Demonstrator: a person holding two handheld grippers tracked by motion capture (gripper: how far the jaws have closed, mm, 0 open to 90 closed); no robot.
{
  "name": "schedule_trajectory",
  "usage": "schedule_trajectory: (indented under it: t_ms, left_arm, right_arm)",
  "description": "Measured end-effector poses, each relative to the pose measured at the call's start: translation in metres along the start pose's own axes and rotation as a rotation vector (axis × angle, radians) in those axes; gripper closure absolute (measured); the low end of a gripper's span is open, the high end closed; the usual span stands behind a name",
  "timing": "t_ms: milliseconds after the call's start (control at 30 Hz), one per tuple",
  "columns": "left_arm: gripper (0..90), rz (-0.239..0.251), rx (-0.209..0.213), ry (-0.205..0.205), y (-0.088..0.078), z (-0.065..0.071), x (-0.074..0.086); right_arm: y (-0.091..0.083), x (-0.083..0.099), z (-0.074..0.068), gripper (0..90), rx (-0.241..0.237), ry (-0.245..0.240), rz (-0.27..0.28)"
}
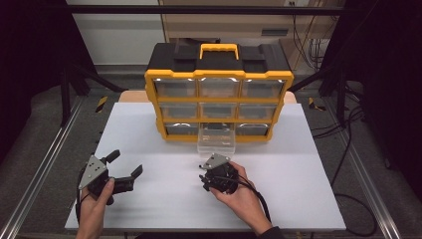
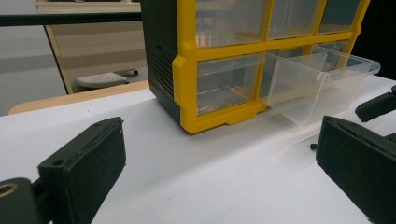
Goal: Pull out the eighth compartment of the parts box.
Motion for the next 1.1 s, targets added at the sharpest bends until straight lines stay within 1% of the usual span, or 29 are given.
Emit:
schedule_trajectory:
  t_ms: [33, 133, 200, 333, 400, 467, 533, 667, 833, 900, 967, 1100]
  left_arm:
    - [1.5, 0.002, 0.001, -0.002, 0.000, 0.000, 0.000]
    - [1.6, 0.003, 0.002, -0.006, 0.001, -0.001, 0.000]
    - [1.5, 0.004, 0.006, -0.007, 0.001, -0.001, 0.000]
    - [1.6, 0.001, 0.011, -0.006, 0.002, -0.001, 0.000]
    - [1.6, -0.001, 0.012, -0.003, 0.002, 0.000, 0.000]
    - [1.6, -0.003, 0.015, 0.002, 0.002, 0.001, 0.000]
    - [1.5, -0.006, 0.017, 0.004, 0.003, 0.002, 0.000]
    - [1.6, -0.005, 0.021, 0.003, 0.003, 0.002, 0.000]
    - [1.6, -0.004, 0.019, 0.002, 0.003, 0.002, 0.000]
    - [1.6, -0.004, 0.019, 0.004, 0.003, 0.002, 0.000]
    - [1.6, -0.005, 0.020, 0.002, 0.003, 0.002, 0.000]
    - [1.6, -0.005, 0.023, 0.001, 0.003, 0.003, 0.000]
  right_arm:
    - [0.001, 0.001, -0.001, 49.4, -0.005, 0.000, -0.003]
    - [0.003, 0.002, -0.001, 53.1, -0.012, 0.000, -0.005]
    - [0.006, 0.004, 0.000, 57.0, -0.011, 0.004, -0.005]
    - [0.013, 0.003, 0.003, 61.5, -0.014, 0.005, -0.006]
    - [0.017, 0.002, 0.004, 61.9, -0.011, 0.010, -0.005]
    - [0.022, 0.003, 0.004, 63.0, -0.005, 0.003, -0.014]
    - [0.025, 0.003, 0.003, 64.4, -0.011, 0.006, -0.015]
    - [0.030, 0.002, 0.004, 67.0, -0.011, -0.002, -0.017]
    - [0.034, 0.004, 0.006, 68.0, -0.012, -0.002, -0.026]
    - [0.034, 0.004, 0.006, 68.4, -0.020, 0.008, -0.024]
    - [0.034, 0.002, 0.007, 68.7, -0.014, 0.007, -0.013]
    - [0.035, 0.001, 0.007, 69.0, -0.013, -0.008, -0.014]
Point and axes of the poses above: each handheld gripper's, and its own axes: y roughly forward along the jaws, x roughly out of its underside, z roughly to its right, the point moved 8 cm from there along y, roughly forward along the jaws, and after that the axes turned 11 degrees about x, right-handed, at the moved point
